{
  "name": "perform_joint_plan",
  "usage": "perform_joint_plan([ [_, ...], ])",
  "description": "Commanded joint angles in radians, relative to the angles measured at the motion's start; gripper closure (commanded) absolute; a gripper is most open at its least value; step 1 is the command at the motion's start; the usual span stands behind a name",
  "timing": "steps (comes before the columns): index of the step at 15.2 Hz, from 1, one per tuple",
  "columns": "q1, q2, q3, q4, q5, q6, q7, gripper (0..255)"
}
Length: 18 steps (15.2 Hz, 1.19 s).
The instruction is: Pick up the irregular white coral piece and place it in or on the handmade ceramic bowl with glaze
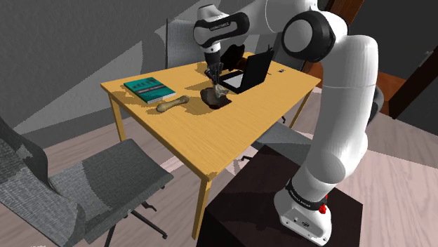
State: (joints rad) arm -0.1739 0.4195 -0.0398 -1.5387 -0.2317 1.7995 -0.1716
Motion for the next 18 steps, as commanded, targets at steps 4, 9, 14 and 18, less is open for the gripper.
perform_joint_plan([
  [4,0.001,0.002,0.000,-0.001,0.000,0.003,0.002,255],
  [9,0.001,0.002,0.000,-0.001,0.000,0.003,0.002,0],
  [14,0.009,0.003,0.004,0.065,0.003,-0.063,-0.003,0],
  [18,0.016,0.009,0.006,0.132,0.006,-0.125,-0.007,0],
])
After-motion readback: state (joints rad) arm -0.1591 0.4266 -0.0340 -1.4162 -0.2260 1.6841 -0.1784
